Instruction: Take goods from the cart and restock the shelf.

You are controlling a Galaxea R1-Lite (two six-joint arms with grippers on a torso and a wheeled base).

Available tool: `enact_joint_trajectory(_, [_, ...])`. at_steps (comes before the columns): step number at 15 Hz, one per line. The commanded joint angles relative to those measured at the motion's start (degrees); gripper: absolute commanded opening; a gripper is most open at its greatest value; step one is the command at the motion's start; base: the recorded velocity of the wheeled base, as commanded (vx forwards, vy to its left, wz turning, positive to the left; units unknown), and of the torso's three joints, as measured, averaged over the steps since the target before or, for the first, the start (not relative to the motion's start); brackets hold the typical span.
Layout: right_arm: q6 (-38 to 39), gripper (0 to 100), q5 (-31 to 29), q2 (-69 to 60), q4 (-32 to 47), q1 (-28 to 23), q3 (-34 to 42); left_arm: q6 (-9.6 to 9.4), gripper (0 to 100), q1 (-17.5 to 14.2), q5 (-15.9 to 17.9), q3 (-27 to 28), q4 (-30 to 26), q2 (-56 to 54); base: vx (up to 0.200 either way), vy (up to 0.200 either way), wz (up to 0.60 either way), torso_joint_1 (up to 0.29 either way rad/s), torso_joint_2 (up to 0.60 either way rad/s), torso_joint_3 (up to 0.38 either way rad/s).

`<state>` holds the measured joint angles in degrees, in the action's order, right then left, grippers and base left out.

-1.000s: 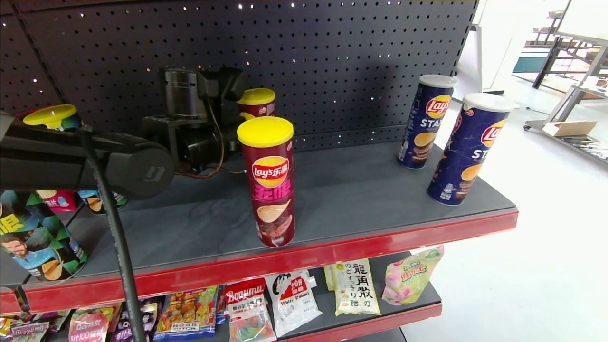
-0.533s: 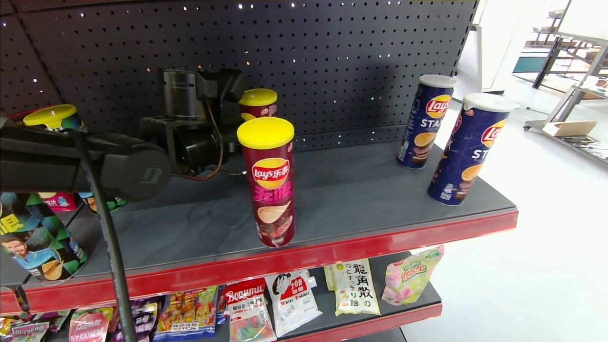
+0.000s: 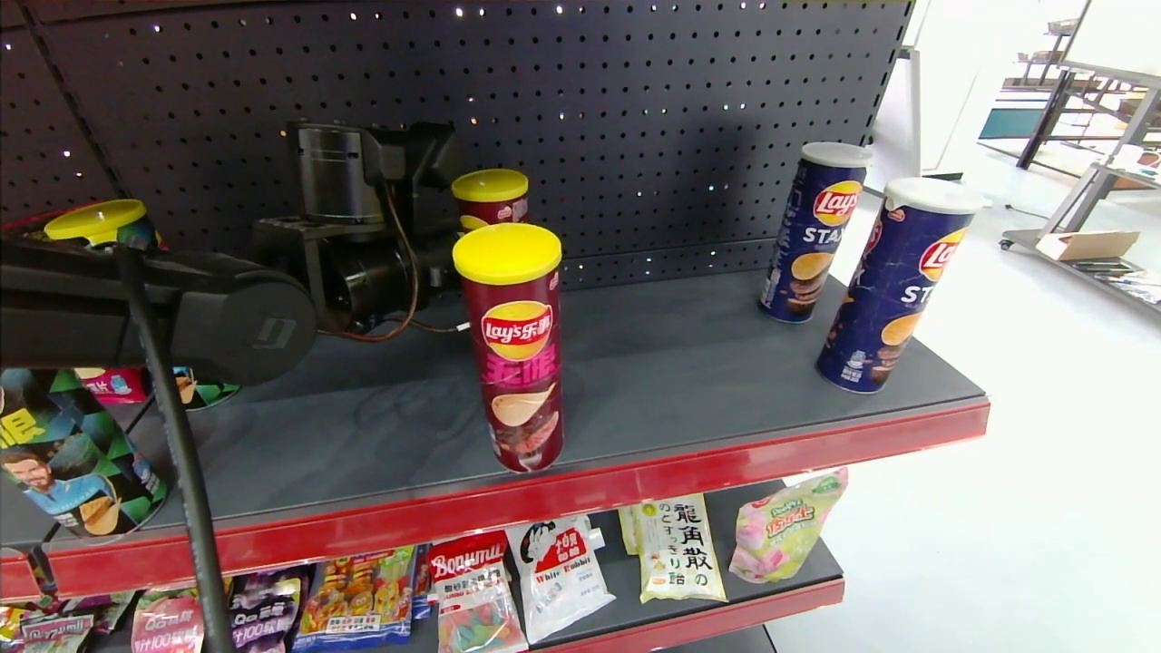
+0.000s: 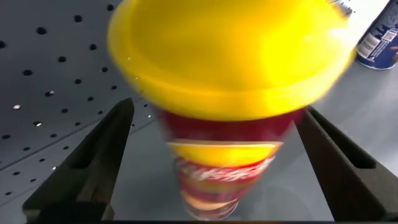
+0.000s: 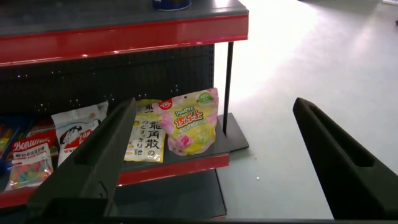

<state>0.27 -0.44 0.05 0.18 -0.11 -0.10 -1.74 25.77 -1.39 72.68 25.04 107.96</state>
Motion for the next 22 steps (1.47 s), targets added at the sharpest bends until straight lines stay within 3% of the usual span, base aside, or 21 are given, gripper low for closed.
enact_joint_trajectory(1, [0.0, 100, 0.0, 0.04, -0.01, 0.02, 0.01, -0.01, 100, -0.37, -0.02, -2.63, 0.01, -2.49, 0.0, 0.0, 0.0, 0.0, 0.0, 0.0])
enact_joint_trajectory(7, [0.0, 100, 0.0, 0.04, -0.01, 0.02, 0.01, -0.19, 100, -3.18, 0.07, -10.89, 0.27, -8.56, 0.0, 0.0, 0.0, 0.0, 0.0, 0.0])
enact_joint_trajectory(13, [0.0, 100, 0.0, 0.04, -0.01, 0.02, 0.01, -0.63, 100, -5.56, 0.16, -15.64, 0.54, -14.44, 0.0, 0.0, 0.0, 0.0, 0.0, 0.0])
enact_joint_trajectory(15, [0.0, 100, 0.0, -0.05, -0.01, 0.02, 0.01, -2.83, 100, -7.67, 0.42, -23.37, 0.01, -22.62, 0.0, 0.0, 0.0, 0.0, 0.0, 0.0])
enact_joint_trajectory(16, [0.0, 100, 0.0, 0.04, -0.01, 0.02, 0.01, -5.82, 100, -8.54, 0.69, -32.25, -1.13, -32.29, 0.0, 0.0, 0.0, 0.0, 0.0, 0.0])
enact_joint_trajectory(17, [0.0, 100, 0.0, 0.04, -0.01, 0.02, 0.01, -6.25, 100, -8.72, 1.74, -37.52, -5.26, -41.16, 0.0, 0.0, 0.0, 0.0, 0.0, 0.0])
enact_joint_trajectory(19, [0.0, 100, 0.0, 0.04, -0.01, 0.02, 0.01, -5.99, 100, -10.57, 6.31, -39.19, -21.0, -57.33, 0.0, 0.0, 0.0, 0.0, 0.0, 0.0])
enact_joint_trajectory(20, [0.0, 100, 0.0, 0.04, -0.01, 0.02, 0.01, -5.38, 100, -11.71, 7.72, -39.37, -25.92, -62.78, 0.0, 0.0, 0.0, 0.0, 0.0, 0.0])
enact_joint_trajectory(21, [0.0, 100, 0.0, 0.04, -0.01, 0.02, 0.01, -3.62, 100, -12.41, 8.42, -41.04, -31.72, -72.72, 0.0, 0.0, 0.0, 0.0, 0.0, 0.0])
enact_joint_trajectory(22, [0.0, 100, 0.0, 0.04, -0.01, 0.02, 0.01, -2.56, 100, -12.41, 7.98, -42.53, -34.27, -78.25, 0.0, 0.0, 0.0, 0.0, 0.0, 0.0])
